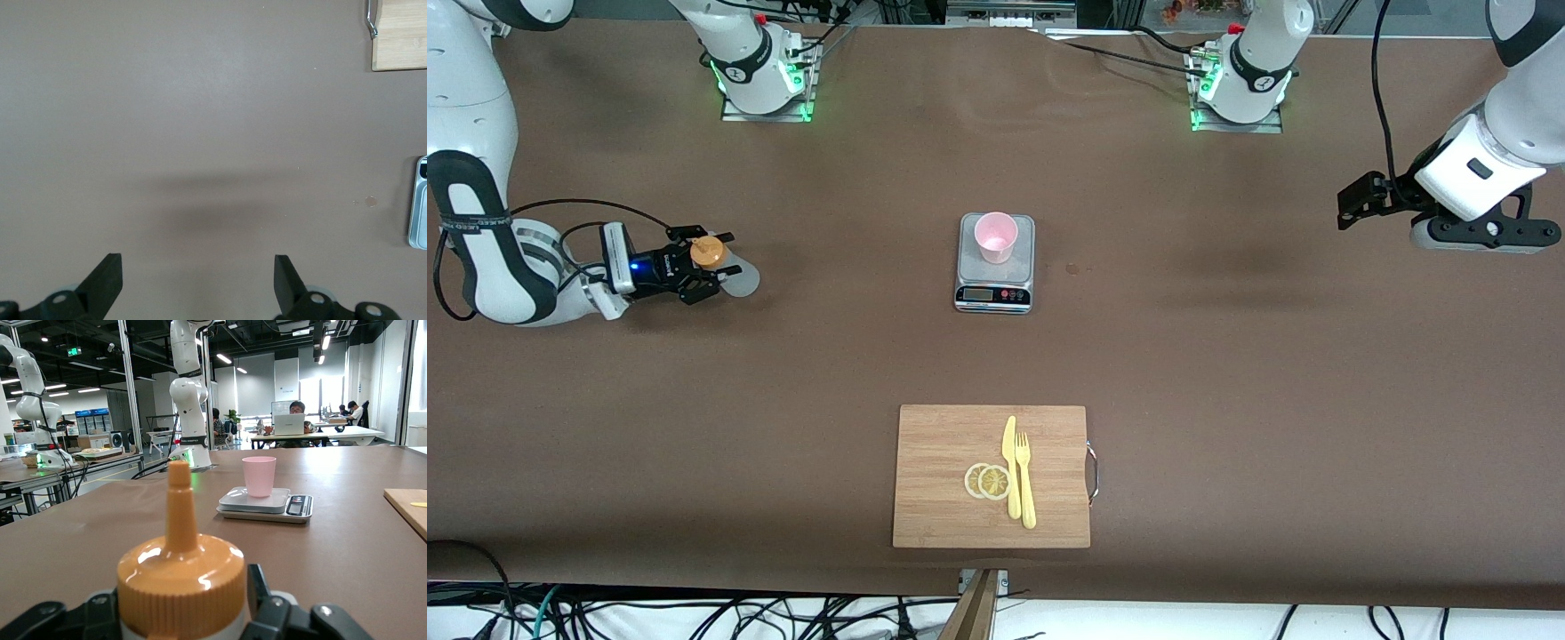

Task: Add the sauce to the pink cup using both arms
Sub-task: 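Open the right gripper and release the squeeze bottle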

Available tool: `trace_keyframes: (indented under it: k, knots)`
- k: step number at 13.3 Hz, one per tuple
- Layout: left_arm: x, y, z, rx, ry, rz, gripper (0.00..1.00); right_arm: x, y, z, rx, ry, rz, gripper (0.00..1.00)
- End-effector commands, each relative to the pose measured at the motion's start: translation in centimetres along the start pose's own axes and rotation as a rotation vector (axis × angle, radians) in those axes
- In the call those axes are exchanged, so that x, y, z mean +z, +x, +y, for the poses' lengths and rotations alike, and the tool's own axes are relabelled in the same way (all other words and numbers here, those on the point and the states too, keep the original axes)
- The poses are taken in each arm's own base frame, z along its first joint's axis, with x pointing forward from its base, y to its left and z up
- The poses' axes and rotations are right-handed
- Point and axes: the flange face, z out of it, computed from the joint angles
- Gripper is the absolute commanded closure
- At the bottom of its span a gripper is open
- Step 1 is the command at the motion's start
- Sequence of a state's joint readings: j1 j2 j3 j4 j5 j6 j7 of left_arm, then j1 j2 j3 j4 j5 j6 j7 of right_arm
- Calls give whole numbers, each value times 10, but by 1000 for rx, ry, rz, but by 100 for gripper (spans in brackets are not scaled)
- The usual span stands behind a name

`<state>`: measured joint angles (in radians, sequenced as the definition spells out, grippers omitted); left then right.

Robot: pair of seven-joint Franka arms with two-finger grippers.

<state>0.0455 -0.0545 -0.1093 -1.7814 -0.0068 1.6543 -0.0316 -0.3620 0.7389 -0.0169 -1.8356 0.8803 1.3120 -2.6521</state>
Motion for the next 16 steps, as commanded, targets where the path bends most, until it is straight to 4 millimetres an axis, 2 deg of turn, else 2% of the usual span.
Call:
trace_keyframes:
  k: [1, 3, 6, 11, 12, 14, 16]
  knots:
    - [-5, 3, -2, 17, 18, -5, 0, -16, 15, 5, -40, -5, -10, 1]
    - [-5, 3, -2, 17, 18, -5, 0, -39, 26, 8, -70, 7, -73, 1]
    - [-5, 3, -2, 17, 18, -5, 0, -46, 27, 9, -79, 7, -88, 1]
    - [-5, 3, -2, 18, 18, -5, 0, -90, 24, -31, 5, 25, -186, 1]
    - [-5, 3, -2, 17, 18, -5, 0, -100, 31, -37, 9, 25, -214, 1]
    - [-5, 3, -2, 17, 18, -5, 0, -119, 54, -33, -7, 38, -282, 1]
    - [-5, 3, -2, 17, 18, -5, 0, -135, 93, -30, 6, 41, -375, 1]
